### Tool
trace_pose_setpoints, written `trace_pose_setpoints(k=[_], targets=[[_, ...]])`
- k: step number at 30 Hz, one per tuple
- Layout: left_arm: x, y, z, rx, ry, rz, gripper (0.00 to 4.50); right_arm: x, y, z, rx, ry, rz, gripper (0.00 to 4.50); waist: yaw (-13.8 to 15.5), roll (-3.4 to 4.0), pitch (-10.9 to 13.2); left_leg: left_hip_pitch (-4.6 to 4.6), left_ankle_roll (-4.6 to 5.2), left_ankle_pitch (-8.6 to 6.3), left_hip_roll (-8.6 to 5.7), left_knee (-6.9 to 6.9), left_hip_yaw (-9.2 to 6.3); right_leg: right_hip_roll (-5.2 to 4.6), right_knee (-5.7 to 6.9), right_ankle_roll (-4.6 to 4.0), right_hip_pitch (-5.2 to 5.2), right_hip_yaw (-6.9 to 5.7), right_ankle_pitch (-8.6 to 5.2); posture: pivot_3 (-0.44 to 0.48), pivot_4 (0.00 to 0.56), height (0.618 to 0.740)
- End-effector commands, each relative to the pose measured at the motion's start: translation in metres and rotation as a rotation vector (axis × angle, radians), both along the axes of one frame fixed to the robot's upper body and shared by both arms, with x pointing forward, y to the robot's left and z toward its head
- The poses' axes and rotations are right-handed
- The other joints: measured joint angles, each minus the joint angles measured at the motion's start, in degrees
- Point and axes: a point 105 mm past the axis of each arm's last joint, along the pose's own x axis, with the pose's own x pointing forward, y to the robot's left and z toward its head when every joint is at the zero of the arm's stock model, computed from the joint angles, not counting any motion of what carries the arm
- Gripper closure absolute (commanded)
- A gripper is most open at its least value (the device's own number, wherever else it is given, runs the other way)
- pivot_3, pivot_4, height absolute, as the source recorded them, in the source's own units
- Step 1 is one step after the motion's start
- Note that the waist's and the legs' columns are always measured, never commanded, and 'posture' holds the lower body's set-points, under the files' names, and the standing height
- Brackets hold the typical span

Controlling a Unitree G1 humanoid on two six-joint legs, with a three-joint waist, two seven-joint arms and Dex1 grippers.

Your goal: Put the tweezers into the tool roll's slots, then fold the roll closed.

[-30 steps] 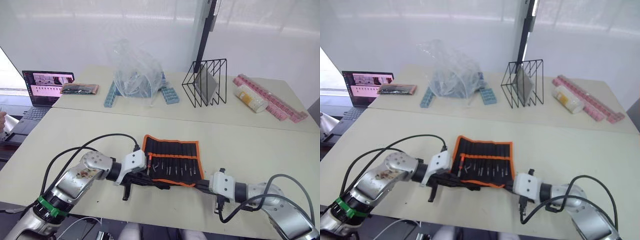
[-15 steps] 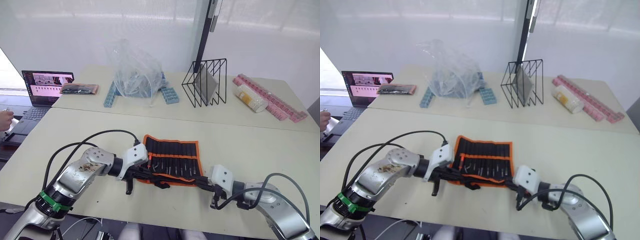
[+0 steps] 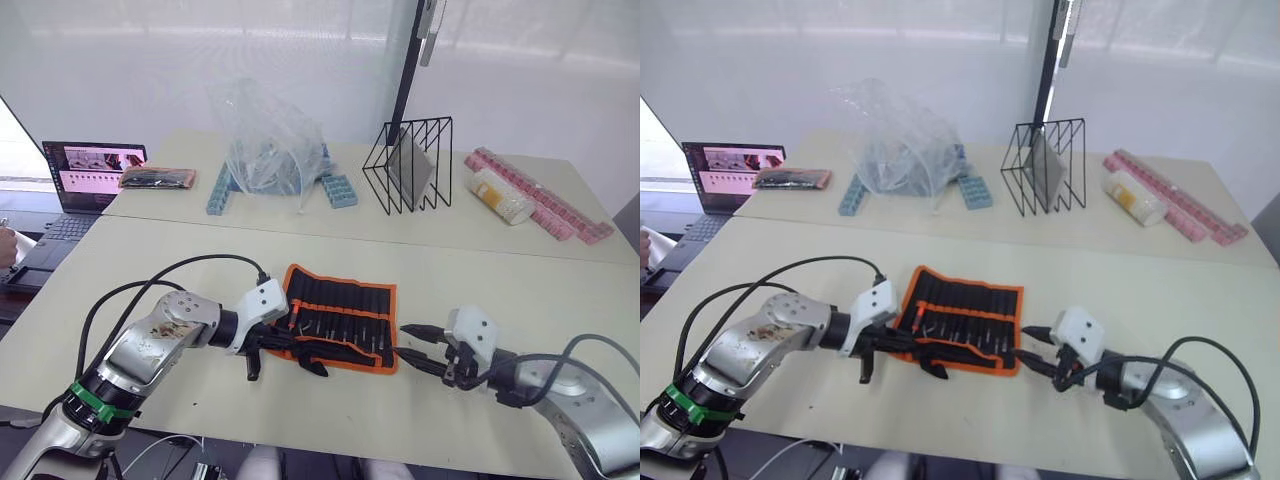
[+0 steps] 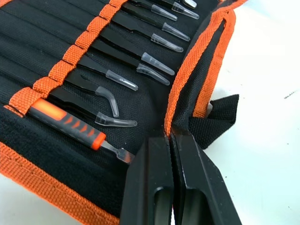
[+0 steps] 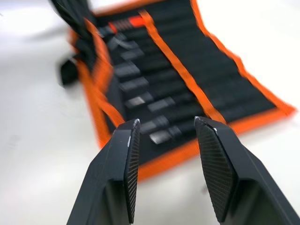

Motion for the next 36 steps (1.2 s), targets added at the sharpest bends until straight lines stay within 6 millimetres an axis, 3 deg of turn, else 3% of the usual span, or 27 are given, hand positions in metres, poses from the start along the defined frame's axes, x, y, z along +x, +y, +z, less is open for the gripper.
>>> trace_pose_setpoints(k=[1,3,4,12,21,25,34,35,36], targets=[[0.002,-0.004,0.010,-0.013,-0.037,-0.019,4.50,-0.020,0.018,0.003,0.011,0.047,0.123,3.69,0.00,0.00,0.00,0.00,0.00,0.00,0.00,0.00,-0.01,0.00,0.00,0.00,0.00,-0.01,0.00,0.000,0.150,0.720],[0.002,-0.004,0.010,-0.010,-0.039,-0.021,4.50,-0.025,0.027,-0.001,0.001,0.059,0.158,4.38,0.00,-0.01,0.00,-0.01,0.00,0.00,-0.01,0.00,0.00,-0.01,-0.01,0.00,0.00,0.00,0.00,0.000,0.150,0.720],[0.002,-0.003,0.010,-0.010,-0.039,-0.021,4.50,-0.026,0.031,-0.002,-0.006,0.057,0.174,4.45,0.00,-0.01,0.00,-0.01,0.00,0.00,-0.01,0.01,0.00,-0.01,-0.01,0.00,0.00,0.00,0.00,0.000,0.150,0.720],[0.003,-0.001,0.012,-0.006,-0.043,-0.024,4.50,-0.011,0.056,-0.021,-0.070,-0.077,0.177,4.45,-0.03,-0.02,0.01,-0.01,0.00,0.00,-0.01,0.01,0.00,0.01,-0.02,0.02,-0.03,-0.01,-0.01,0.000,0.150,0.720],[0.005,0.006,0.011,0.013,-0.071,-0.038,4.50,0.015,0.053,-0.024,-0.034,-0.115,0.091,4.45,-0.01,-0.02,0.01,-0.02,0.00,0.00,0.00,0.00,0.00,0.01,-0.02,0.00,-0.05,-0.01,0.00,0.000,0.150,0.720],[0.009,0.008,0.018,-0.010,-0.106,-0.029,3.35,0.019,0.051,-0.024,-0.037,-0.121,0.093,4.50,-0.01,-0.02,0.01,-0.02,0.00,0.00,0.00,0.00,0.00,0.01,-0.02,0.00,-0.04,-0.01,0.00,0.000,0.150,0.720],[0.013,0.011,0.047,-0.121,-0.197,-0.017,0.29,0.025,0.048,-0.028,-0.047,-0.116,0.082,4.50,-0.02,-0.02,0.01,-0.03,0.00,0.00,0.00,0.00,0.00,0.00,-0.02,0.00,-0.05,-0.01,0.00,0.000,0.150,0.720],[0.012,0.012,0.051,-0.143,-0.211,-0.013,0.02,0.026,0.048,-0.029,-0.050,-0.113,0.079,4.50,-0.02,-0.02,0.01,-0.03,0.00,0.00,0.01,0.00,0.00,0.00,-0.02,0.00,-0.05,-0.01,0.00,0.000,0.150,0.720],[0.011,0.012,0.055,-0.178,-0.219,-0.011,0.02,0.026,0.048,-0.030,-0.049,-0.107,0.072,4.50,-0.03,-0.01,0.01,-0.03,0.00,0.00,0.01,0.00,0.00,0.00,-0.02,0.00,-0.05,-0.01,0.00,0.000,0.150,0.720]])
